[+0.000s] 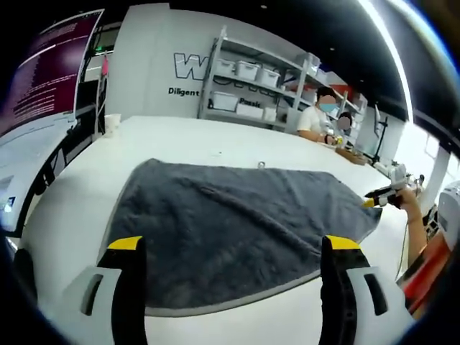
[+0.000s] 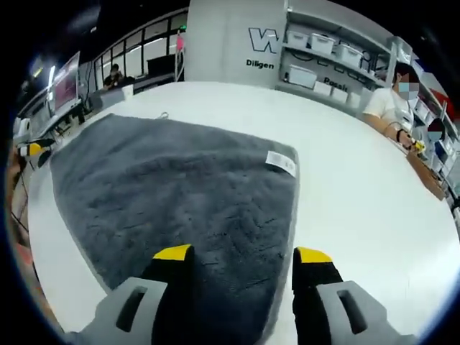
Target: Open the folded towel by lifting each exposed corner and separating the folded layers until the towel lies flat within the target outline without major curled edges
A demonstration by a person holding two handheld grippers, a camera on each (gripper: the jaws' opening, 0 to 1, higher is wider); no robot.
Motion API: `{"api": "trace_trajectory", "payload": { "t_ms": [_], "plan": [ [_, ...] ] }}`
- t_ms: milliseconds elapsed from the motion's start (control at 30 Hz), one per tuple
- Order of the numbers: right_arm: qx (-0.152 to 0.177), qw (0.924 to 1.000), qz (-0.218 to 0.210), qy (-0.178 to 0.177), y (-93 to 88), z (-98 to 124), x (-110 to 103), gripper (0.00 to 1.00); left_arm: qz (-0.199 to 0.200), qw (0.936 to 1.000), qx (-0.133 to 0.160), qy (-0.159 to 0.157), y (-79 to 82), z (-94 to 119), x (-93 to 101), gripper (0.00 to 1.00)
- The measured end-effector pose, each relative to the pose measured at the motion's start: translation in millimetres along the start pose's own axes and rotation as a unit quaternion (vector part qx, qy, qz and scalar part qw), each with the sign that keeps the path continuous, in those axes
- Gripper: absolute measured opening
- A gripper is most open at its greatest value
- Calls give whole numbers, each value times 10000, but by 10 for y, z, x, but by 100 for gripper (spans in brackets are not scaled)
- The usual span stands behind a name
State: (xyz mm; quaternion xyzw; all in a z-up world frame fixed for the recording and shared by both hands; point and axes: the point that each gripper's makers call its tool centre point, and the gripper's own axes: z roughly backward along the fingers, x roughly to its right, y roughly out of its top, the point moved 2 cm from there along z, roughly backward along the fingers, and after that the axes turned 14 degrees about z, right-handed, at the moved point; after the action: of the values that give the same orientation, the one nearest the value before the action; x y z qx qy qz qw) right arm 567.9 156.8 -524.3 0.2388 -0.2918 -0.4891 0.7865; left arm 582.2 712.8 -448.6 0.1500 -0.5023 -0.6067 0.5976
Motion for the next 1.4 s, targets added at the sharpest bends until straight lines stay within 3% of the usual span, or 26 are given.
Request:
{"api": "trace_trajectory", "payload": {
  "t_ms": [67,200,367,500,600,1233,1400],
  "plan": [
    [181,9996,-183,104,29,-16,-48,44,12,10000,0,28,4,2,-14,98],
    [243,9996,-129,112,23,-9,-50,41,32,10000,12,26,9,-23,-5,98],
    [494,9984,-271,63,6,-1,-20,31,30,10000,-71,-32,-17,-81,20,98],
    [604,9976,-334,48,-13,23,-14,13,43,10000,-74,-47,-18,-87,31,98],
    [662,9972,-330,46,-21,26,-14,8,37,10000,-76,-11,-18,-82,20,98],
    [375,9989,-194,-213,-254,261,-59,10,75,9997,-212,2,-98,-152,32,97],
    [337,9983,-289,-380,-291,282,-4,21,96,9997,-218,12,-110,-148,16,97]
  ]
}}
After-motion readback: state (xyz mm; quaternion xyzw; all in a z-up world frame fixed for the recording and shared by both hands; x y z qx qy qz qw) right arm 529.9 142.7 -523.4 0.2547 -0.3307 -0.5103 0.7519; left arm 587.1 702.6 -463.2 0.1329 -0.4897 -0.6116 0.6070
